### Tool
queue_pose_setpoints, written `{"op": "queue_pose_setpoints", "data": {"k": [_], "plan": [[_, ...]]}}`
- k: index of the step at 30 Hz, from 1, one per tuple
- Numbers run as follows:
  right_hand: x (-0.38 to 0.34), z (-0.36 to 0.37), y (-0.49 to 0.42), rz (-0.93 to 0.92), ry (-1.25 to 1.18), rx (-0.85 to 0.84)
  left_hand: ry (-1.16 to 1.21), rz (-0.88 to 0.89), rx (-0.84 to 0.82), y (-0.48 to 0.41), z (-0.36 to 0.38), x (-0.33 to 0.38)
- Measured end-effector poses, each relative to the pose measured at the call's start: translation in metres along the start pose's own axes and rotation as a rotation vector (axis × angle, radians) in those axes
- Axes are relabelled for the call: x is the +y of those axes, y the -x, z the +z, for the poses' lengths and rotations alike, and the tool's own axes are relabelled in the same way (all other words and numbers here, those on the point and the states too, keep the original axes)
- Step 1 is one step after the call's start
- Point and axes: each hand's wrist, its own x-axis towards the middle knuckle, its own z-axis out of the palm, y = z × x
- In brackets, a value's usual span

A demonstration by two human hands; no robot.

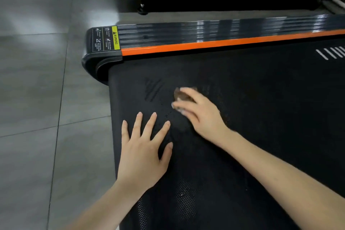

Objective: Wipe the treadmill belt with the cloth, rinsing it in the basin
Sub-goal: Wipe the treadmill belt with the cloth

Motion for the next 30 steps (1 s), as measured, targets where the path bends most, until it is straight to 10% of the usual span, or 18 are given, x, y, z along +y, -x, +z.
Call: {"op": "queue_pose_setpoints", "data": {"k": [4, 12, 18, 24, 30], "plan": [[0.002, -0.008, 0.006, -0.167, -0.023, -0.114, -0.006, -0.013, -0.016, 0.001, 0.0, 0.001], [0.032, 0.035, -0.128, 0.271, 0.129, 0.091, 0.007, -0.012, 0.029, 0.0, 0.002, 0.0], [0.0, 0.005, -0.016, -0.043, 0.017, -0.08, 0.007, -0.01, 0.016, -0.001, 0.0, 0.0], [0.002, 0.011, -0.049, 0.188, 0.052, 0.027, 0.015, -0.009, 0.022, -0.002, 0.001, -0.002], [-0.071, -0.027, 0.138, 0.076, -0.055, -0.085, 0.028, -0.02, 0.032, -0.001, 0.001, -0.002]]}}
